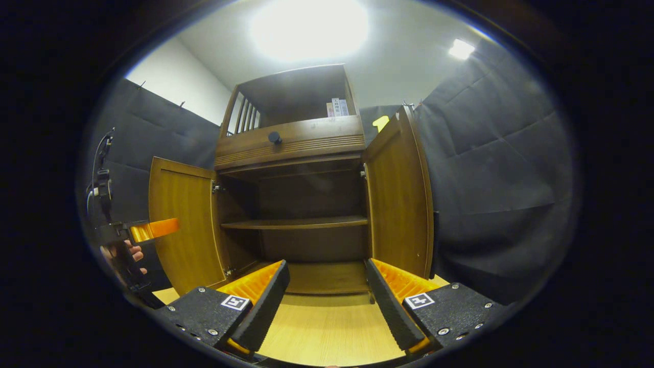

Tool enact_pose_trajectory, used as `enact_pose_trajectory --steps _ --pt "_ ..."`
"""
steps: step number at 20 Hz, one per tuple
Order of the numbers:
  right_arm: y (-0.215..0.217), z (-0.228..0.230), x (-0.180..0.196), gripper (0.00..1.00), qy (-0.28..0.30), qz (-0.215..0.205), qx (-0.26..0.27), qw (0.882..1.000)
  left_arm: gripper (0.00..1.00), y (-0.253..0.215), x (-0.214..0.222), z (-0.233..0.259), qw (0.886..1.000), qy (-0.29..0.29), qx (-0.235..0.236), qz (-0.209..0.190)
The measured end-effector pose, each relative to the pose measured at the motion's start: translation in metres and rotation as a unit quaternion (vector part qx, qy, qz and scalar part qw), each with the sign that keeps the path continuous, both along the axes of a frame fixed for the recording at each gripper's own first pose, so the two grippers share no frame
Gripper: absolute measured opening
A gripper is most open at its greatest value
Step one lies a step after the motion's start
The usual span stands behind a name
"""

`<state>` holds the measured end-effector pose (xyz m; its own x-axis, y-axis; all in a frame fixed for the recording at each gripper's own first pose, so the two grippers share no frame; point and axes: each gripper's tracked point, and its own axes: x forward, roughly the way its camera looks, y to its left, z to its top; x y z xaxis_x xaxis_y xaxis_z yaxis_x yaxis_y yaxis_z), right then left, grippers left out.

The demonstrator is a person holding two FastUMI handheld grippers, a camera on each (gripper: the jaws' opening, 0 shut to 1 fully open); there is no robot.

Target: Open the right door of the double-door shoe cabinet with the right hand, and open the left door with the left hand.

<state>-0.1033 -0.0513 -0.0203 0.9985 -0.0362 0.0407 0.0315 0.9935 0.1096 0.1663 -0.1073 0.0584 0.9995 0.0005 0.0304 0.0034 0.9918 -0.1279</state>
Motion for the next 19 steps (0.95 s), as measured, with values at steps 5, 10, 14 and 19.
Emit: enact_pose_trajectory --steps 5,10,14,19 --pt "0.000 0.000 -0.013 0.94 -0.009 0.011 0.001 1.000 0.96 -0.037 0.001 0.006 1.000 0.007 0.012 -0.027" --pt "-0.003 0.002 -0.020 0.94 -0.022 0.014 0.013 1.000 0.96 -0.055 0.000 0.014 0.999 -0.001 0.029 -0.040" --pt "-0.007 0.002 -0.023 0.94 -0.023 0.011 0.025 0.999 0.96 -0.065 0.004 0.016 0.998 -0.008 0.034 -0.046" --pt "-0.001 0.001 -0.024 0.94 -0.021 0.017 0.020 0.999 0.96 -0.072 0.003 0.018 0.998 -0.009 0.039 -0.047"
